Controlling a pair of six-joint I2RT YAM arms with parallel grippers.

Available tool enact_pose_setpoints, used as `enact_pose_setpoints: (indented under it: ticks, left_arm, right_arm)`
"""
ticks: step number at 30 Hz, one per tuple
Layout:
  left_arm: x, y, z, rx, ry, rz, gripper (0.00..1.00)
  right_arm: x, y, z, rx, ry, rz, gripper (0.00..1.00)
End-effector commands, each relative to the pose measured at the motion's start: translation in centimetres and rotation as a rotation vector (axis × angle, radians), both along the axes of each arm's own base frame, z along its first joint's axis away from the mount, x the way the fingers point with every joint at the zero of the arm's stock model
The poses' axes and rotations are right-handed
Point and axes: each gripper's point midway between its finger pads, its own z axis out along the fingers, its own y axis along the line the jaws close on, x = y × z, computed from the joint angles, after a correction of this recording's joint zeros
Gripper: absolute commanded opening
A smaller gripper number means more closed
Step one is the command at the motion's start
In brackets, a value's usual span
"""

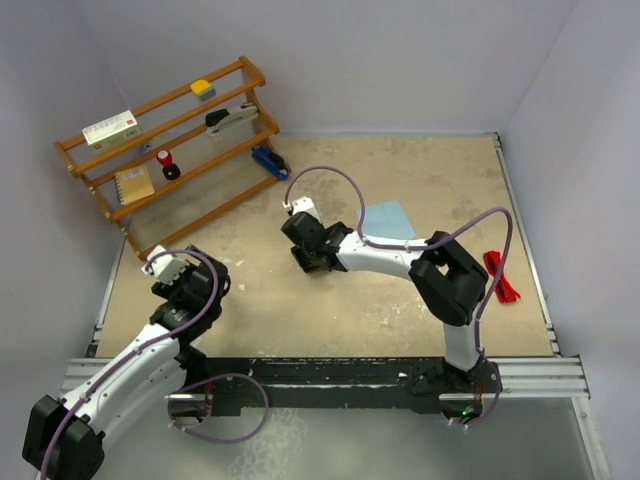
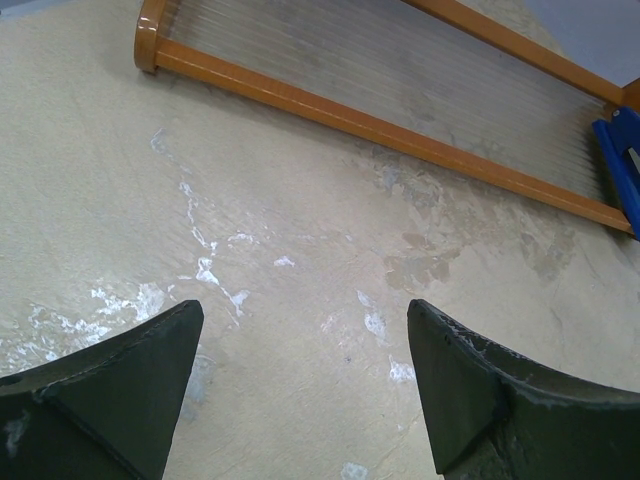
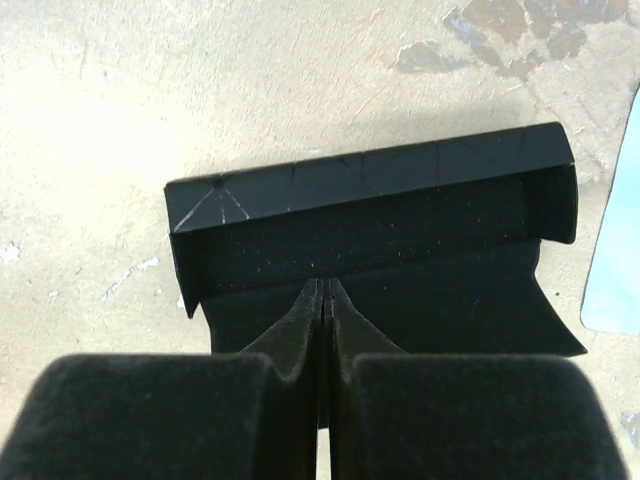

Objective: Organize the sunglasses
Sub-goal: Adjust the sunglasses case at the center of the board.

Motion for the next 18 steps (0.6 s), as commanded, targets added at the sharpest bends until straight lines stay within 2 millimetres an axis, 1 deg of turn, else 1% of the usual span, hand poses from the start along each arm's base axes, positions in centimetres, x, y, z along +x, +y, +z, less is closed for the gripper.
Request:
enact_pose_setpoints:
  ticks: [1, 4, 13, 18]
  left_arm:
    - [0.4, -0.1, 1.3, -0.017, -0.038, 0.004, 0.8]
    - [0.4, -0.1, 1.4, -0.016, -0.039, 0.005, 0.8]
    - [0.4, 0.0, 1.4, -0.008, -0.036, 0.006, 0.8]
    - [0.4, 0.0, 1.4, -0.006, -0.033, 0.004, 0.8]
  right_arm:
    - [1.0, 1.1, 0.9, 0.036, 0.004, 0.004, 0.0]
    - [1.2, 1.9, 0.8, 0.053, 0.009, 0.018, 0.0]
    - [2.7, 4.5, 1.6, 0.086, 0.0, 0.041, 0.0]
    - [3.6, 5.1, 1.6, 0.07, -0.008, 0.041, 0.0]
